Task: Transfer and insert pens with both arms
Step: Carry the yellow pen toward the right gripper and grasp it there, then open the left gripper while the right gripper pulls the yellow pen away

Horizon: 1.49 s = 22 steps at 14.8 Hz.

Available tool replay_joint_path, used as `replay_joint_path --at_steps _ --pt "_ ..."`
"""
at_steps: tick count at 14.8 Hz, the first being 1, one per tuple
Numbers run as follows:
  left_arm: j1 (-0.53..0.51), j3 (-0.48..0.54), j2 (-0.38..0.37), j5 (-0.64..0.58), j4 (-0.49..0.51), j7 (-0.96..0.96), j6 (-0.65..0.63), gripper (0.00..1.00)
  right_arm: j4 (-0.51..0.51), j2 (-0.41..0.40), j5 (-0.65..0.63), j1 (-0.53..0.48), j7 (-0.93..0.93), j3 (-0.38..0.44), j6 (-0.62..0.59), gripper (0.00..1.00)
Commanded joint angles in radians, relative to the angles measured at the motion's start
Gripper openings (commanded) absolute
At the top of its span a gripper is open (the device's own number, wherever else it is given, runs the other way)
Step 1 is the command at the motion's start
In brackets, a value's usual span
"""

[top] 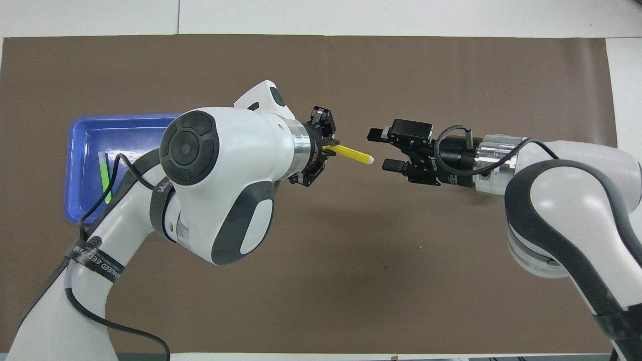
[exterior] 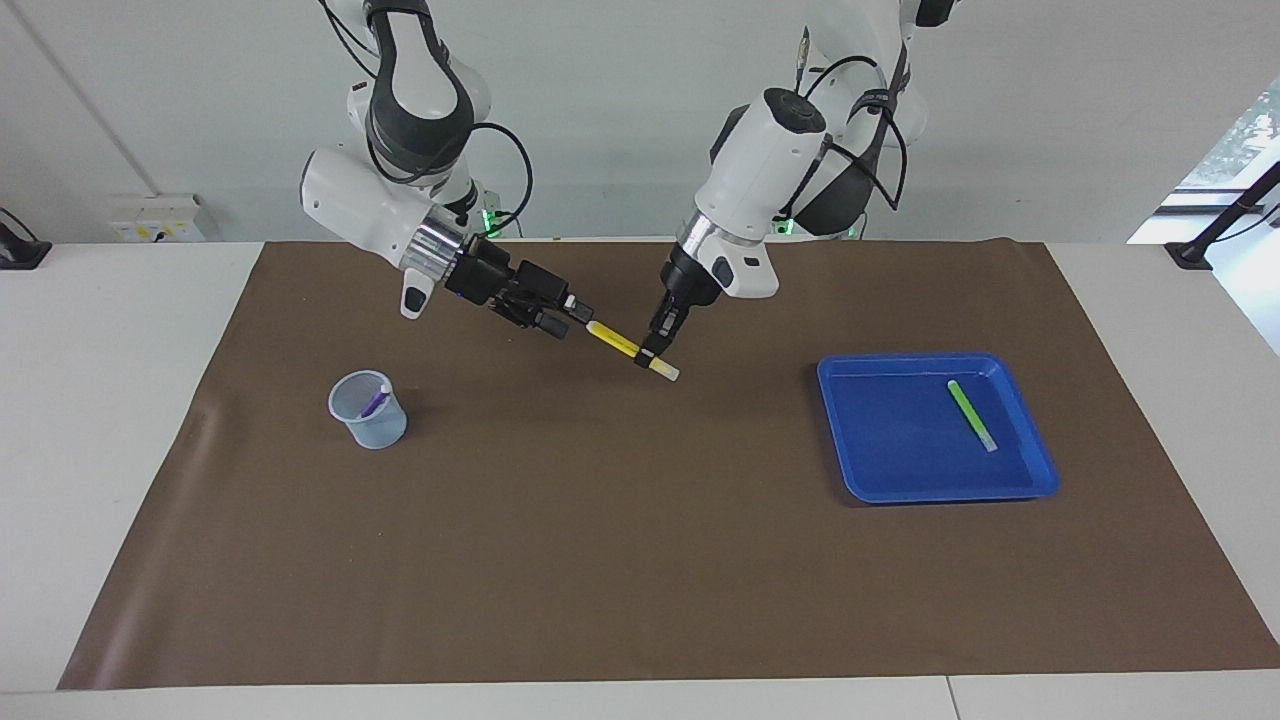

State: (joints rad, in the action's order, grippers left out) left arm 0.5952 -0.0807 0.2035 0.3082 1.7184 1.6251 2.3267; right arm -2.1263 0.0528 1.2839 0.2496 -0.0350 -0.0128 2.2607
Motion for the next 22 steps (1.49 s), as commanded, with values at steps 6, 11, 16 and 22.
replay_joint_path --at_steps 6,11,16,22 --pt "0.032 0.015 0.013 0.008 -0.013 0.045 0.066 0.00 -0.035 0.025 0.049 0.033 0.030 -0.004 0.060 1.00" --pt "0.032 0.015 0.013 0.006 -0.007 0.041 0.066 0.00 -0.035 0.025 0.049 0.034 0.047 -0.004 0.062 0.81" --pt "0.034 0.015 0.013 0.006 -0.005 0.039 0.065 0.00 -0.035 0.025 0.049 0.034 0.046 -0.004 0.059 0.10" --pt "0.040 0.015 0.011 0.005 0.006 0.033 0.063 0.00 -0.035 0.025 0.049 0.025 0.038 -0.004 0.054 0.00"
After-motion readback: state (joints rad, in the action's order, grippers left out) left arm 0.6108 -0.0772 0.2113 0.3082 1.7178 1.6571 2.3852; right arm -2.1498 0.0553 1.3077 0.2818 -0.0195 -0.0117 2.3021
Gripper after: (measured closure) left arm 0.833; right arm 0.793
